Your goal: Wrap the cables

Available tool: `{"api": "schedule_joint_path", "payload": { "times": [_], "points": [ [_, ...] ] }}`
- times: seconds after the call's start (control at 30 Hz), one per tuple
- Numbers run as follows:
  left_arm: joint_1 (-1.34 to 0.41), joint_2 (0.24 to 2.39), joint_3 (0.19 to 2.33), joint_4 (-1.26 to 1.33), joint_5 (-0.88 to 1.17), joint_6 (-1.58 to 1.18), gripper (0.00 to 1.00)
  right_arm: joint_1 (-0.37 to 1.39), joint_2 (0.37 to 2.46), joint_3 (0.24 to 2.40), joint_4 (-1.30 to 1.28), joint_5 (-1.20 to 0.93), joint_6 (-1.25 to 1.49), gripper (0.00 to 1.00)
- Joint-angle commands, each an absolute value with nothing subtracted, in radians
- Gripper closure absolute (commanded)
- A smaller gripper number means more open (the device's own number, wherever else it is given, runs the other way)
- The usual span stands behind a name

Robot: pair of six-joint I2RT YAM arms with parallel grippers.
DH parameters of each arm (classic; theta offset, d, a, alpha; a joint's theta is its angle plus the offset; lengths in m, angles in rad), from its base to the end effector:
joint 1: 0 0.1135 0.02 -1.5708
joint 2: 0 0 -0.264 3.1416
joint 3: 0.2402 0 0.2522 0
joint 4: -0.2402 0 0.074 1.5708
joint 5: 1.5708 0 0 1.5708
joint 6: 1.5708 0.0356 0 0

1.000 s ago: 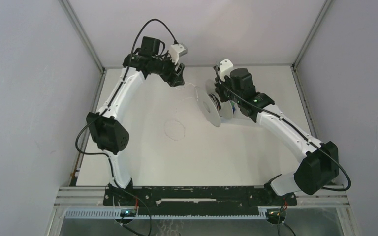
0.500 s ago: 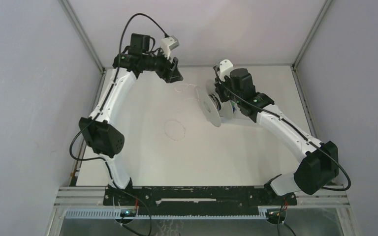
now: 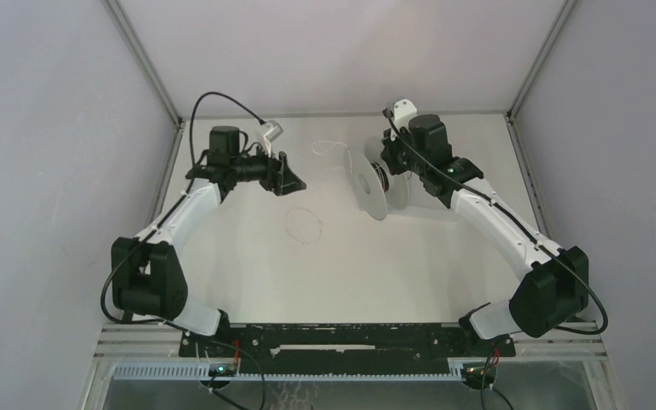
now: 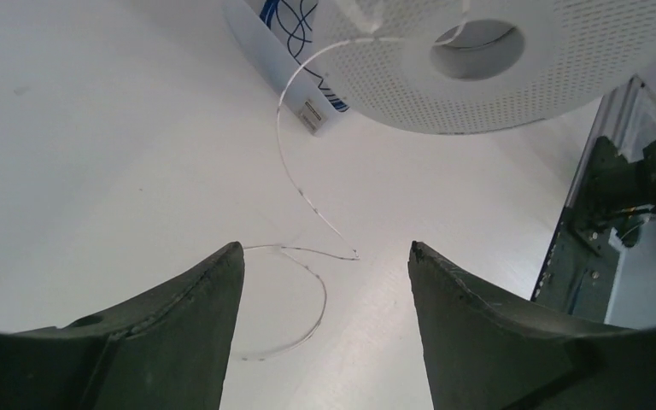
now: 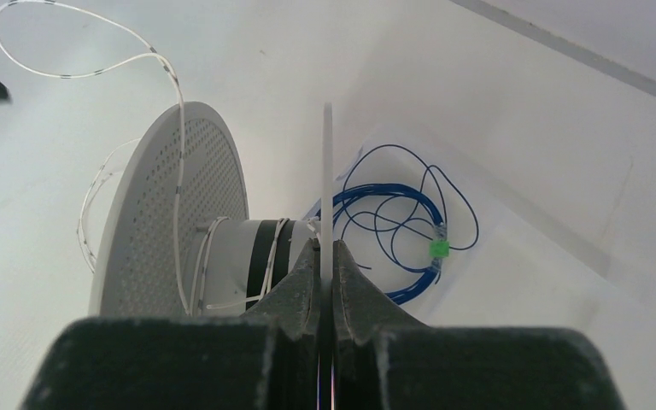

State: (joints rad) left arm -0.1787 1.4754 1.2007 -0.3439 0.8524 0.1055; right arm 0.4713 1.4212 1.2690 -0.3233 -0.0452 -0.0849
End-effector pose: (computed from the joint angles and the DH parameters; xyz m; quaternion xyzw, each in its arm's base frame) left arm 0.3163 -0.0844 0.3111 0.3022 0.7743 -0.3825 0.4036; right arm 0.2927 0.1509 0.3466 -0.2456 0.8175 0.1189 0.5072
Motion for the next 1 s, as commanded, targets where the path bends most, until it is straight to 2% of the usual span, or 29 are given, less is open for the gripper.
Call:
{"api": "schedule_joint_path", "payload": {
  "times": [0.0, 0.23, 0.3, 0.33, 0.43, 0.53, 0.6, 0.73, 0.97],
  "points": [
    [-0.205, 1.536, 1.103, -0.051, 0.878, -0.067, 0.25, 0.463, 1.397, 1.351, -0.273, -0.075, -0.034, 1.00],
    [-0.261, 1.672, 1.100, 0.106, 0.880, -0.196, 0.24, 0.459, 1.388, 1.351, -0.283, -0.068, -0.037, 1.00],
    [-0.270, 1.704, 1.113, 0.119, 0.874, -0.219, 0.28, 0.459, 1.386, 1.351, -0.286, -0.067, -0.037, 1.00],
    [-0.273, 1.719, 1.119, 0.125, 0.866, -0.231, 0.33, 0.458, 1.385, 1.351, -0.285, -0.067, -0.038, 1.00],
    [-0.275, 1.762, 1.147, 0.123, 0.856, -0.248, 0.55, 0.457, 1.381, 1.351, -0.286, -0.066, -0.037, 1.00],
    [-0.265, 1.781, 1.170, 0.088, 0.848, -0.225, 0.84, 0.452, 1.375, 1.351, -0.289, -0.066, -0.038, 1.00],
    [-0.236, 1.785, 1.193, 0.061, 0.846, -0.214, 0.99, 0.445, 1.371, 1.351, -0.292, -0.066, -0.037, 1.00],
    [-0.157, 1.776, 1.267, -0.001, 0.787, -0.196, 1.00, 0.428, 1.361, 1.351, -0.301, -0.076, -0.037, 1.00],
    [-0.038, 1.801, 1.430, -0.154, 0.535, -0.170, 1.00, 0.389, 1.329, 1.351, -0.307, -0.150, -0.026, 1.00]
  ]
}}
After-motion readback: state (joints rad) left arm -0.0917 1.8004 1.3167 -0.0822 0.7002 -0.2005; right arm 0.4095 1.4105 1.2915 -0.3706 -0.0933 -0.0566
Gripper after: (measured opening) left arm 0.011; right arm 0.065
